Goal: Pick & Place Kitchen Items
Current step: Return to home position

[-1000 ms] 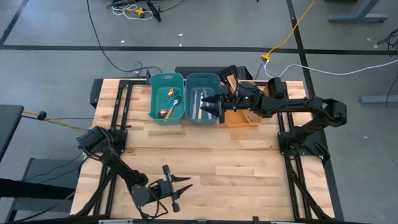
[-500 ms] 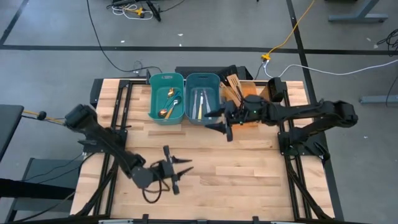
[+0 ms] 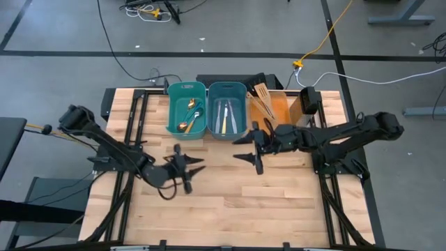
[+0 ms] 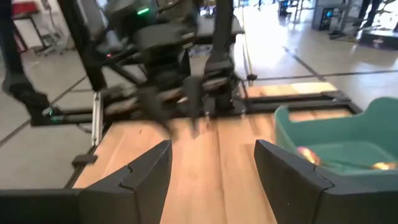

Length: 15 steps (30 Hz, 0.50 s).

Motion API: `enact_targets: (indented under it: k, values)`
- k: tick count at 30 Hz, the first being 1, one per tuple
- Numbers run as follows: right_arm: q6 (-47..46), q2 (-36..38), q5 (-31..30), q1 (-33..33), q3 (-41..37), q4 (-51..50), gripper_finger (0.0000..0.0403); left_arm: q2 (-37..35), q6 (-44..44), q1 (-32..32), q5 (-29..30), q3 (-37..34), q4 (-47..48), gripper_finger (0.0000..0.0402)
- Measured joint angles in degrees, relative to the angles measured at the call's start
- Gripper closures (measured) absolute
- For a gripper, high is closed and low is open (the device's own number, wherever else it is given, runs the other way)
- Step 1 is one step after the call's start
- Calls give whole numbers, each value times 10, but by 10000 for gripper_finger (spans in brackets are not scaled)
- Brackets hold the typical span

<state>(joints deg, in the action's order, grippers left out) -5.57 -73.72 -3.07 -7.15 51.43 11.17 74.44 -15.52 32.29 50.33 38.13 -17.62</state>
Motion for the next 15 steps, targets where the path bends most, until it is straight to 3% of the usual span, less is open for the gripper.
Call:
enact_targets:
  k: [4,8,15]
  values:
    - [-3,19,-10,-21,-40,14,163,-68,-18,9,-3,-100,-64,280]
    - [-8,57,-36,-36,-114,100,163,-127,-16,12,5,-175,-137,280]
    - [-9,140,-65,-66,-238,212,163,-162,32,-26,-1,-209,-166,280]
